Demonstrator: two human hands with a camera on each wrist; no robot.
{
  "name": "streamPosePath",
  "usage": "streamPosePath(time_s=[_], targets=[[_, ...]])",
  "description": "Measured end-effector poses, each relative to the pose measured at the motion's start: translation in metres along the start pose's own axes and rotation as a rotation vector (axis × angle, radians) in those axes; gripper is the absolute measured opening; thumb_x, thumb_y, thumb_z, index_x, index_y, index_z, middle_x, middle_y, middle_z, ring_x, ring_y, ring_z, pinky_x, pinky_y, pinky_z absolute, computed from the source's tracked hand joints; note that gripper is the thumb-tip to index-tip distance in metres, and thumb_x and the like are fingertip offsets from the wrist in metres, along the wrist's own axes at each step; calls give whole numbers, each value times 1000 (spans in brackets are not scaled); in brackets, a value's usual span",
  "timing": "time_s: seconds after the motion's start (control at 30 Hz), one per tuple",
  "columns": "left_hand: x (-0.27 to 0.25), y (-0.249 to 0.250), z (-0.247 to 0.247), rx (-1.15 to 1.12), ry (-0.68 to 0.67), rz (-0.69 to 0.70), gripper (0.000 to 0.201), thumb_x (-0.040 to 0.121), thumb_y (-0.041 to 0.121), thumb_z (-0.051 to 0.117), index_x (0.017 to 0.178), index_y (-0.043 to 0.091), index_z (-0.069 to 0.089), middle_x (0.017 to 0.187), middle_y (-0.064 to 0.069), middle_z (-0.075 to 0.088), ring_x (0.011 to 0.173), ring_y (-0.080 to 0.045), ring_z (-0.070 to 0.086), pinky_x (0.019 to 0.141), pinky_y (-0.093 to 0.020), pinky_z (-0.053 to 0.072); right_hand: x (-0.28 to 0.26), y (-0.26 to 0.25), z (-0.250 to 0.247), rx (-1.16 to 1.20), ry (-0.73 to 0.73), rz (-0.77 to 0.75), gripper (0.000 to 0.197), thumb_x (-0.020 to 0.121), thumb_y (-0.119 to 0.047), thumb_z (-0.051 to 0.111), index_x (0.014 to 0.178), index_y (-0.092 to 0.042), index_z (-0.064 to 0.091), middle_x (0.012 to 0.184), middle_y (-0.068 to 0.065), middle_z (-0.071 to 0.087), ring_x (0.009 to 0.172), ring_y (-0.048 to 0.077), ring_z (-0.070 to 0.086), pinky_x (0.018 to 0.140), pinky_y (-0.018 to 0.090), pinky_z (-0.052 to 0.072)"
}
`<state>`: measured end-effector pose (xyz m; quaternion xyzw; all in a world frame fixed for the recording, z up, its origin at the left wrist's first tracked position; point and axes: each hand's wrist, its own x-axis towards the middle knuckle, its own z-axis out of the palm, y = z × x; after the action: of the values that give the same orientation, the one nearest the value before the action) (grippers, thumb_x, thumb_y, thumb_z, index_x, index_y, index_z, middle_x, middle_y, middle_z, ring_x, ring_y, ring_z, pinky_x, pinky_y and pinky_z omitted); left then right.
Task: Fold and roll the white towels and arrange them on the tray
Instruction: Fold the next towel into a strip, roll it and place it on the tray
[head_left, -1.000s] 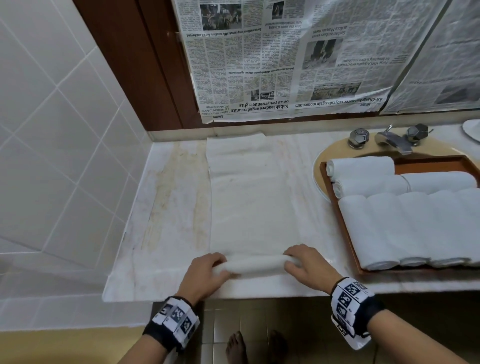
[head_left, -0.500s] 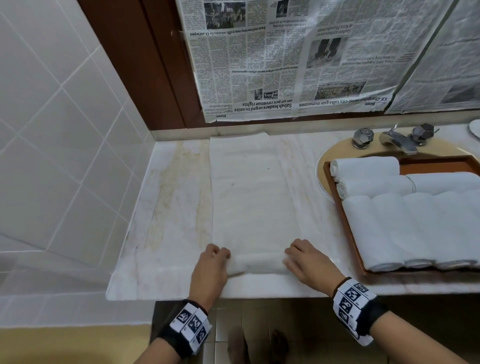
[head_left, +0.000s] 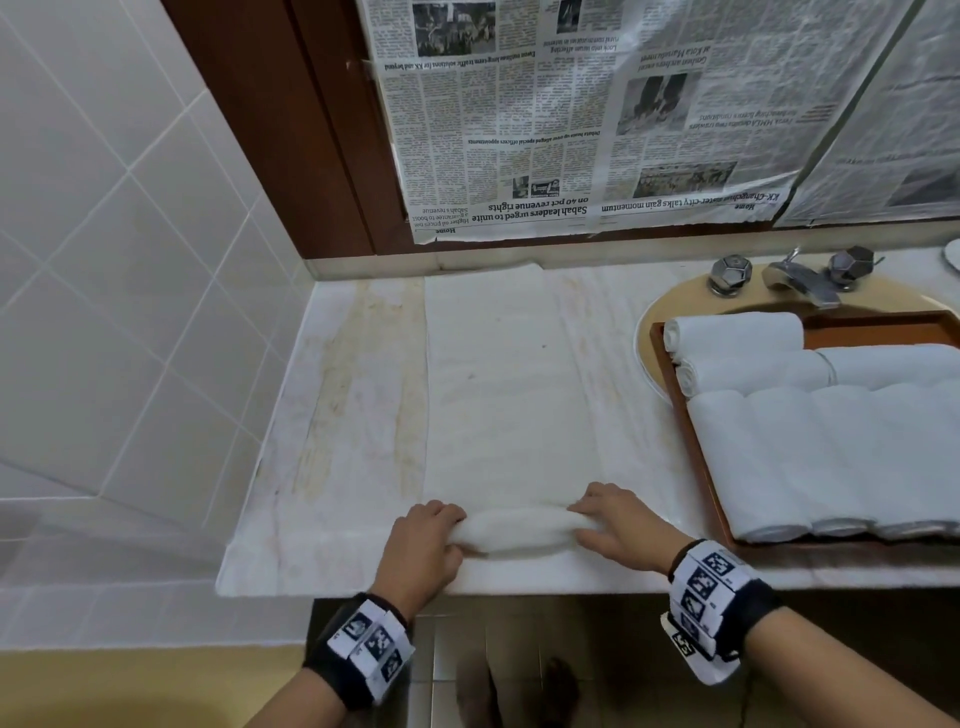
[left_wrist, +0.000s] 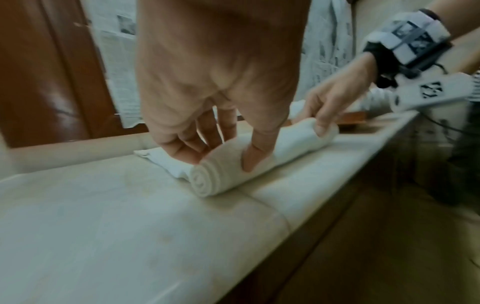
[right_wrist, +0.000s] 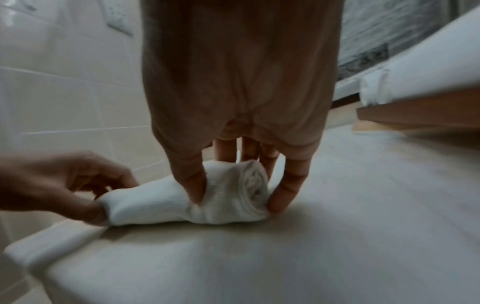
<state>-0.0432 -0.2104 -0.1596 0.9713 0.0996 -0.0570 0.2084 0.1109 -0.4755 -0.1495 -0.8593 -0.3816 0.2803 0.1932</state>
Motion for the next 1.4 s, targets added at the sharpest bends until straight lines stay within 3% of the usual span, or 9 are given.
streamPosePath(time_s=[0.17, 0.37, 0.53, 0.67, 0.83, 1.0, 1.17, 1.3, 1.4], targets=[[12, -11, -30, -414, -128, -203, 24, 78, 28, 70, 101, 34, 71, 104, 18, 69, 100, -1, 61, 77, -3, 37, -5, 3, -7, 268, 84, 62, 19, 96, -44, 57, 109, -30, 55, 102, -7, 64, 92, 10, 60, 82, 26, 48], [22, -13, -22, -515, 19, -386, 12, 90, 32, 68, 102, 31, 72, 105, 6, 69, 102, -15, 61, 83, -22, 41, 2, -2, 10, -315, 410, 56, 20, 99, -42, 48, 104, -25, 56, 94, -5, 49, 64, 17, 52, 45, 26, 33], [13, -7, -3, -193, 165, -227, 32, 100, 38, 46, 115, 22, 70, 113, -2, 61, 105, -25, 56, 92, -36, 46, 7, -7, 15, -459, 520, -110, 42, 56, 7, 75, 90, -16, 64, 82, 4, 50, 63, 21, 44, 47, 27, 27], [11, -3, -4, -76, 156, -215, 25, 103, 36, 44, 122, 28, 59, 113, 2, 61, 104, -25, 56, 81, -40, 49, 1, -6, 14, -387, 439, -231, 16, 76, -18, 67, 91, -14, 63, 90, 2, 56, 71, 21, 53, 54, 29, 44], [13, 8, 4, 9, 235, -66, 22, 83, 6, 70, 99, 20, 65, 104, 1, 59, 89, -26, 55, 58, -35, 50, 1, -2, 15, -425, 295, -198, 34, 75, -39, 60, 101, -16, 63, 98, 1, 59, 81, 20, 57, 64, 30, 48], [9, 24, 7, 34, 132, 17, 48, 71, 38, 71, 114, 20, 61, 110, 1, 59, 96, -24, 55, 70, -35, 52, 13, -8, -1, -37, 149, 28, 56, 84, -48, 45, 123, -13, 63, 115, 2, 59, 104, 21, 54, 89, 30, 42], [20, 15, -6, 57, 7, -8, 45, 81, 38, 70, 122, 23, 61, 116, 4, 60, 104, -25, 57, 85, -36, 49, 17, -12, -12, 138, 80, 152, 31, 95, -29, 54, 120, -12, 64, 111, 0, 62, 103, 19, 56, 88, 26, 41], [17, 5, -19, 55, -120, 59, 46, 85, 47, 64, 126, 28, 57, 117, 8, 60, 108, -17, 55, 92, -32, 43, 6, -12, -5, 255, 37, 186, 14, 96, -29, 49, 94, -21, 61, 86, -6, 62, 84, 18, 60, 70, 24, 43], [20, -4, -25, -101, -175, 31, 50, 74, 57, 61, 117, 31, 63, 109, 14, 66, 101, -10, 59, 90, -30, 46, 7, -16, 9, 22, 140, 182, 23, 95, -34, 42, 105, -21, 58, 93, -2, 62, 86, 19, 57, 77, 34, 45]])
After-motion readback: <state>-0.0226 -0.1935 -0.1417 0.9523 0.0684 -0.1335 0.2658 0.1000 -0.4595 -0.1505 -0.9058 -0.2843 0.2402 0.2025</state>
